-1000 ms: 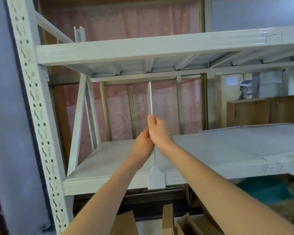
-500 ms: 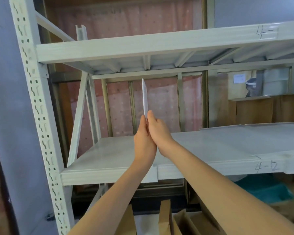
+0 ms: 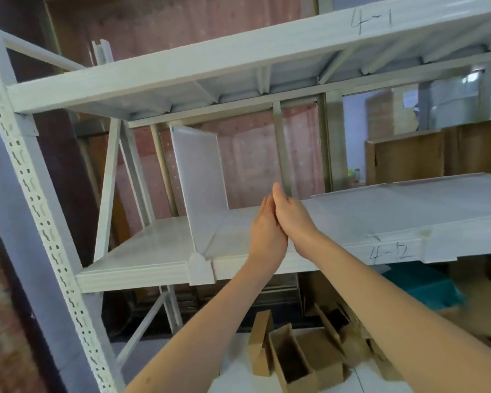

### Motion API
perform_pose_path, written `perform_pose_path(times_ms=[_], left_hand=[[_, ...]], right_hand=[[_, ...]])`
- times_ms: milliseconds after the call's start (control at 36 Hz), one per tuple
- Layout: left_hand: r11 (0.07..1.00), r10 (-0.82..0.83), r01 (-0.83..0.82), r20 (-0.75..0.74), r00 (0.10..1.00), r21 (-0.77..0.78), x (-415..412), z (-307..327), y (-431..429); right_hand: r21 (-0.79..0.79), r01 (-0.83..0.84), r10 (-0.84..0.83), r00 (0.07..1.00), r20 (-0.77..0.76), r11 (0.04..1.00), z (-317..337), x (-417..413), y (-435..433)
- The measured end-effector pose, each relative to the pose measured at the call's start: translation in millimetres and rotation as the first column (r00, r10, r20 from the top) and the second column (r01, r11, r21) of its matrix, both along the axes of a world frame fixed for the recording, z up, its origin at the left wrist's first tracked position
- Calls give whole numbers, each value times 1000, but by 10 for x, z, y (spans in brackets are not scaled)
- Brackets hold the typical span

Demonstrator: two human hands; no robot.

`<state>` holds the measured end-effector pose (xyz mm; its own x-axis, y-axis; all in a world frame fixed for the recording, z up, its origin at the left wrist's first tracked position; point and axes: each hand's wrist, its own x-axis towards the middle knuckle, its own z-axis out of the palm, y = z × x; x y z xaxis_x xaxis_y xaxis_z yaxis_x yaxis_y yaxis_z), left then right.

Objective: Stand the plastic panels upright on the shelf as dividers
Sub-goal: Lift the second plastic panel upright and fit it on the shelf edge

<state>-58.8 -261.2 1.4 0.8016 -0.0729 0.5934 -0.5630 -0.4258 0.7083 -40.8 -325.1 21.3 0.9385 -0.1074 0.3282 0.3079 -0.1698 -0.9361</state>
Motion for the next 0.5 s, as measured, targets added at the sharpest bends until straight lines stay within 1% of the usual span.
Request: perform_pose_path(times_ms=[83,139,194,333,389,500], left_hand=[[992,50,-55,45,998,115,49,-116,-375],[989,8,-16,50,999,144,43,-186,-726],[978,17,-32,78,997,204,24,-204,-917],[969,-20,3,66,998,246,82,-221,-1403],[966,-35,27,25,999,257,149,-220,-1536],[956,-129,125,-2,992,266,303,-158,-1770]], right_hand=[[10,40,-40,999,-31,999,-119,-27,-408],[-4,80,-80,996,-42,997,-203,-60,-789],[-45,106,-108,993,-38,993,-233,-67,-1012],[-112,179,-184,982,-37,978,-270,-73,-1526],[-152,200,-206,978,-22,968,-283,-63,-1681],[-229,281,-282,959,26,932,-260,62,-2031]])
